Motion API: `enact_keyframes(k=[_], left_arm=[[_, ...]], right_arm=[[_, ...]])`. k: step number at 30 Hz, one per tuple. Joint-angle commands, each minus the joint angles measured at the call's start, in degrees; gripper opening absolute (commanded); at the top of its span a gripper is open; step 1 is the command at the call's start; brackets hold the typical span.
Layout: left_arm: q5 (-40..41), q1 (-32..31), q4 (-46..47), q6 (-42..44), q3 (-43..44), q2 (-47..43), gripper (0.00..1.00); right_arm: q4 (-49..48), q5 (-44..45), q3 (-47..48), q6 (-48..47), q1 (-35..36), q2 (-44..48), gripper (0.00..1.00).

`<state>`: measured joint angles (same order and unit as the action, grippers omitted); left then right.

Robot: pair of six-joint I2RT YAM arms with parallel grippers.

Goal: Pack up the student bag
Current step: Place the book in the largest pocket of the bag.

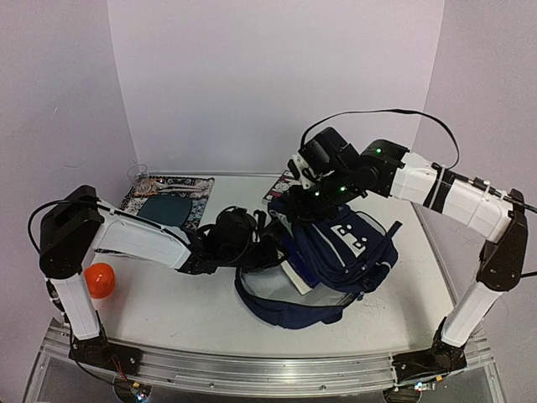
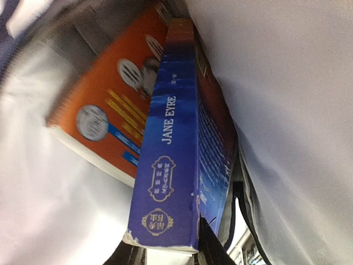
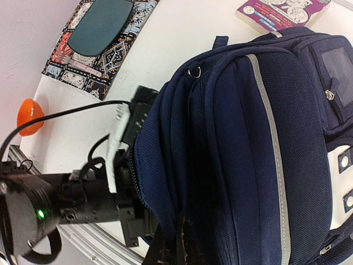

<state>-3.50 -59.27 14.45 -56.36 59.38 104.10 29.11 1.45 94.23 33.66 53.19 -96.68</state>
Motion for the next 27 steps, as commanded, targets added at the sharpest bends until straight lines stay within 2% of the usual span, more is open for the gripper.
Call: enact_keyframes(k=[1,5,11,19,22,27], left_arm=[[-3.5,-2.0,3.2,-0.4,5.9,1.9,0.30],[-3.3,-2.1,3.2,-0.2,6.8,1.9,0.41],[0.6,-1.2,2.8,1.1,0.2,-5.3,0.57],[2.2,2.9,-2.1,1.8,-9.7,-18.1,0.63],[4.8,4.7,-7.5,3.4,-10.8,-22.2,0.68],[3.1,10.5,-11.2,6.1,-11.7,-24.1,0.73]], right_arm=[[0.5,2.6,-0.9,0.2,0.0,3.4,0.00],[0.8,2.7,-3.4,0.4,0.0,4.5,0.00],[2.7,3.5,-9.1,0.7,-0.2,8.1,0.00],[6.8,1.6,-17.6,1.2,-0.8,12.2,0.00],[7.6,-0.6,-21.9,1.8,-0.7,13.9,0.00],[8.0,-3.5,-28.7,3.3,-0.8,15.8,0.00]])
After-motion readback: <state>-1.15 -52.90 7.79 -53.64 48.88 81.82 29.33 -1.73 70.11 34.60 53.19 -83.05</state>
